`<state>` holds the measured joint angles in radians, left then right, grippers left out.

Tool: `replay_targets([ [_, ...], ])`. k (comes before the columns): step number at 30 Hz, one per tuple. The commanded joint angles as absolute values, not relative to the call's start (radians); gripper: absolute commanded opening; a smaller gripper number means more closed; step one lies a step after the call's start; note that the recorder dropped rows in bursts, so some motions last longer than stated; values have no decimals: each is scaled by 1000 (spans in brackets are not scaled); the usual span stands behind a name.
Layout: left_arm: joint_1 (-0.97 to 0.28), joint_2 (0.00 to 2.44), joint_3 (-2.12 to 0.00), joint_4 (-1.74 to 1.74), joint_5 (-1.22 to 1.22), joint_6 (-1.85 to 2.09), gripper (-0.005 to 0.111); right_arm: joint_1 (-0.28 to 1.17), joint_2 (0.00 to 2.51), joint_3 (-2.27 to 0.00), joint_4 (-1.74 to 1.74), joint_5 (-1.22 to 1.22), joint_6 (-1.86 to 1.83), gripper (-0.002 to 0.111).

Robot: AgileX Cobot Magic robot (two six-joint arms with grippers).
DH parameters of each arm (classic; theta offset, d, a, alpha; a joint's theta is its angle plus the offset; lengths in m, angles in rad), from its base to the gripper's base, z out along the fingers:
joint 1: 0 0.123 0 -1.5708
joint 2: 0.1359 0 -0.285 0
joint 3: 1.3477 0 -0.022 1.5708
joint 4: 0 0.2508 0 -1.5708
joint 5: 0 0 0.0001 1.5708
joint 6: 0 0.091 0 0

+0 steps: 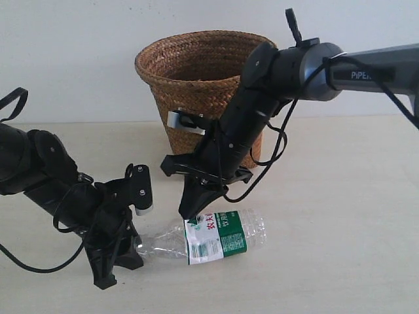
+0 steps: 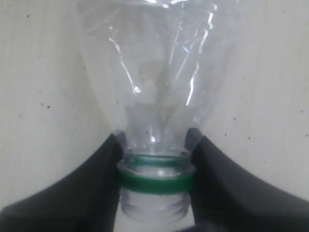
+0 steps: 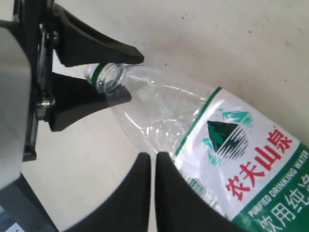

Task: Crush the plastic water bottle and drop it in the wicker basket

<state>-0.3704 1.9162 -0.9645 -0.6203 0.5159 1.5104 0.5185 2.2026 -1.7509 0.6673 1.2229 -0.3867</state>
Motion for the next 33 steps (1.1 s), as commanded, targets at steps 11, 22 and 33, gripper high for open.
replay_targets([
  [11, -372, 1911, -968, -632, 519, 1502, 4, 512, 2322, -1745, 821, 1167, -429, 0],
  [22, -372, 1911, -968, -655, 522, 1502, 4, 528, 2417, -1745, 818, 1081, -424, 0],
  [33, -372, 1911, -968, -657, 524, 1502, 4, 528, 2473, -1747, 655, 1057, -311, 0],
])
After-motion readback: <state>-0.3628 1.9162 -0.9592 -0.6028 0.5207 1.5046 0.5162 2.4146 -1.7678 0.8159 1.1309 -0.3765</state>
